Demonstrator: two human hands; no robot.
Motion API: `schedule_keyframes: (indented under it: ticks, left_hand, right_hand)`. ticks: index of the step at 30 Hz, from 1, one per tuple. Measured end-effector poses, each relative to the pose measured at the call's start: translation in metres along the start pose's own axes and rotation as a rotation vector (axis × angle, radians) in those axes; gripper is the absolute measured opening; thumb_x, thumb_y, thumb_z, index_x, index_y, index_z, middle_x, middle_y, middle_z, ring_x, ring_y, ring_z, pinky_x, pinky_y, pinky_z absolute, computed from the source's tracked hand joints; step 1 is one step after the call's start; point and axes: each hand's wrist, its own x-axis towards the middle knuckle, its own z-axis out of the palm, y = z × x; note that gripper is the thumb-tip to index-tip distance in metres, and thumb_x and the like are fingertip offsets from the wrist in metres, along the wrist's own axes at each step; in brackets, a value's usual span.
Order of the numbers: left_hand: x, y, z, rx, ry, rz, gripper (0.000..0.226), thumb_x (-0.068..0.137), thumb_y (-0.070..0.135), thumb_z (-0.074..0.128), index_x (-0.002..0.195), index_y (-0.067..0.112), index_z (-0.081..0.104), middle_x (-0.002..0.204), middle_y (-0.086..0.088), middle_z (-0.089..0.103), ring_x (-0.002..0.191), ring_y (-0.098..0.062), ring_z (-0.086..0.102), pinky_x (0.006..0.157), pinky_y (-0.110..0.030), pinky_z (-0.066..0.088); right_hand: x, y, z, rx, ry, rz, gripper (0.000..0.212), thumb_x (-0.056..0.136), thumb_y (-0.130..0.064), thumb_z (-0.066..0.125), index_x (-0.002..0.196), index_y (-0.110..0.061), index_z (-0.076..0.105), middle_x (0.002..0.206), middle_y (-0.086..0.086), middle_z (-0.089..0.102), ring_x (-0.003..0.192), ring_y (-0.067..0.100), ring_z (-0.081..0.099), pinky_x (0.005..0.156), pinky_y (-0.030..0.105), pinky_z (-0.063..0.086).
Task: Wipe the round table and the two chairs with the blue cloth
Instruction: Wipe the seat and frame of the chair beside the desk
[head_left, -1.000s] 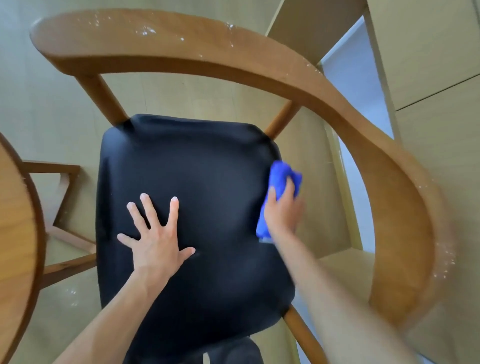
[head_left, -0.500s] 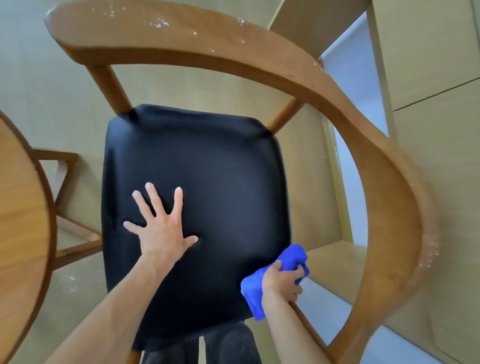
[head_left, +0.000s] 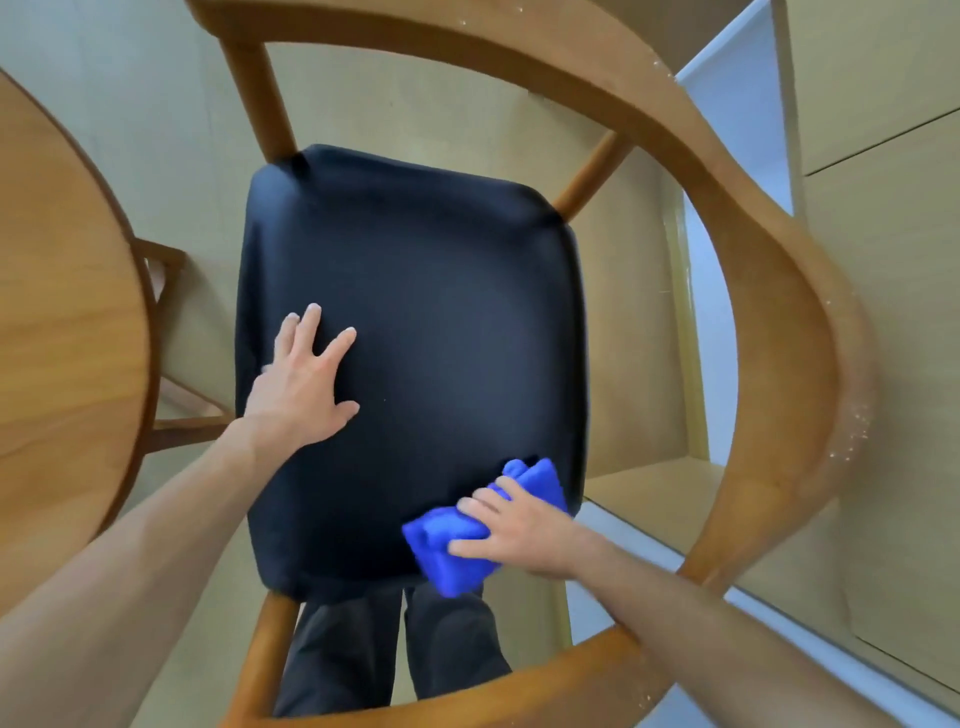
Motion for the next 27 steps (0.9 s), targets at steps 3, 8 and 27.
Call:
schedule_keyframes:
  ticks: [3, 8, 27]
  left_hand:
    - [-0.014, 0.002, 0.014, 0.046, -0.015, -0.002, 0.091, 0.082, 0.043, 0.07, 0.151, 0.034, 0.012, 0.158, -0.002, -0.019, 0.145, -0.028, -0.018, 0.104, -0.061, 0.035]
    - [-0.031, 0.006, 0.034, 0.146, 0.017, 0.02, 0.091, 0.086, 0.036, 0.065, 0.152, 0.032, 0.003, 0.156, -0.008, -0.024, 0.144, -0.036, -0.019, 0.108, -0.063, 0.026]
    - [-0.023, -0.028, 0.005, -0.174, -0.044, 0.141, 0.065, 0.085, -0.005, 0.042, 0.141, 0.029, 0.046, 0.162, 0.005, 0.003, 0.148, -0.018, -0.002, 0.116, -0.038, 0.025]
  right_hand:
    - [-0.049, 0.055, -0.001, -0.163, -0.175, -0.145, 0.049, 0.06, -0.005, 0.07, 0.098, -0.033, 0.056, 0.104, 0.005, 0.062, 0.085, 0.025, 0.06, 0.078, 0.037, 0.051]
    - [-0.046, 0.086, -0.013, -0.221, -0.44, -0.069, 0.057, 0.044, -0.002, 0.074, 0.089, -0.025, 0.048, 0.089, 0.007, 0.056, 0.074, 0.025, 0.054, 0.065, 0.038, 0.05]
    - [0.131, -0.094, -0.045, 0.282, 0.011, -0.013, 0.048, 0.07, -0.005, 0.057, 0.113, -0.027, 0.052, 0.113, 0.009, 0.05, 0.088, 0.029, 0.047, 0.073, 0.039, 0.037]
